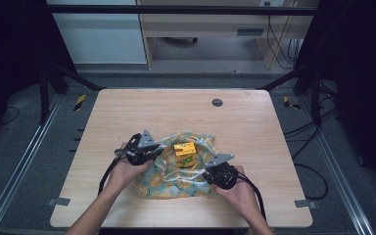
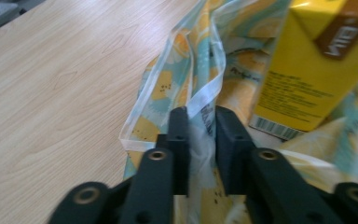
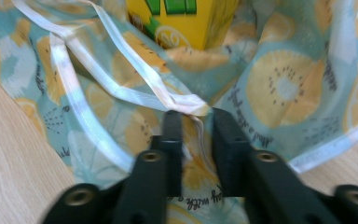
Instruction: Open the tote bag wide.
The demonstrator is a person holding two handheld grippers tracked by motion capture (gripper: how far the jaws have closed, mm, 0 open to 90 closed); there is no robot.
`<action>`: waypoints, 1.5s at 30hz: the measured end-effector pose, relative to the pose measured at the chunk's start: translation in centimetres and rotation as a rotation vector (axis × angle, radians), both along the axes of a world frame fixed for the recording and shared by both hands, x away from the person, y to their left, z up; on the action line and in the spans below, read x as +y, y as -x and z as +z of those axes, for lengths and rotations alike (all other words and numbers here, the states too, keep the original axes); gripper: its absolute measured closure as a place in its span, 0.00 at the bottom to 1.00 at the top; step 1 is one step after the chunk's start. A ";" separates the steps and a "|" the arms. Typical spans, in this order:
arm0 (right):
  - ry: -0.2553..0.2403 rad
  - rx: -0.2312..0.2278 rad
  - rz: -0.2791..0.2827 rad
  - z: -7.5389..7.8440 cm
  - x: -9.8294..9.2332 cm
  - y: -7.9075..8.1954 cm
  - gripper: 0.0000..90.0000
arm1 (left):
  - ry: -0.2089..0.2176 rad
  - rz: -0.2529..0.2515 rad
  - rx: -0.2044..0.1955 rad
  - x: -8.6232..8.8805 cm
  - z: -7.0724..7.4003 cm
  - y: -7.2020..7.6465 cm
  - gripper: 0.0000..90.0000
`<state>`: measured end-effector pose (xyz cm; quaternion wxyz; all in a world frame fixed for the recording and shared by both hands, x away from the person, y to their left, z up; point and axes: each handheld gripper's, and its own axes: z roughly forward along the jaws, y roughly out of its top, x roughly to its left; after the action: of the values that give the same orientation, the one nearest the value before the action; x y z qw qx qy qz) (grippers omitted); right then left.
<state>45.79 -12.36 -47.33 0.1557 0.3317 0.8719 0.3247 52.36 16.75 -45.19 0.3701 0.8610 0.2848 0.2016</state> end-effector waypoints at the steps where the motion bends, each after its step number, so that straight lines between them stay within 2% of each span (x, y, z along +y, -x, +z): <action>1: -0.003 0.002 -0.001 -0.1 -0.1 0.0 0.91 | 0.000 0.015 0.005 0.1 -0.2 -0.2 0.90; 4: -0.014 0.014 -0.008 -0.5 -0.5 0.0 0.98 | 0.002 0.049 0.012 0.4 -0.7 -0.7 0.95; 10: -0.003 0.042 -0.014 -1.0 -1.1 0.1 1.00 | -0.004 0.091 0.035 1.3 -1.9 -1.5 0.99; 13: 0.002 0.049 -0.012 -1.1 -1.3 0.2 1.00 | -0.002 0.094 0.049 1.6 -2.3 -1.7 0.99; 20: 0.008 0.055 -0.007 -1.2 -1.4 0.5 1.00 | 0.002 0.099 0.052 2.0 -2.7 -2.0 1.00; 30: -0.031 0.057 -0.011 -1.3 -2.1 0.4 0.98 | 0.013 0.106 0.071 2.2 -3.2 -1.9 0.96; 33: -0.057 0.049 -0.014 -1.1 -2.2 0.5 0.90 | 0.021 0.107 0.057 2.2 -2.9 -1.4 0.89; 37: -0.081 -0.006 -0.022 -0.4 -2.3 0.8 0.70 | 0.036 0.111 0.020 2.2 -2.3 -0.9 0.77; 42: -0.119 -0.070 -0.037 0.9 -2.4 1.1 0.48 | 0.053 0.108 -0.037 2.0 -1.0 -0.1 0.55; 45: -0.148 -0.111 -0.042 1.8 -2.5 1.3 0.37 | 0.087 0.111 -0.053 2.1 -0.1 0.2 0.44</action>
<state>44.48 -14.85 -45.57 0.1857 0.3421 0.8284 0.4027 52.16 18.80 -45.26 0.4027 0.8214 0.3305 0.2321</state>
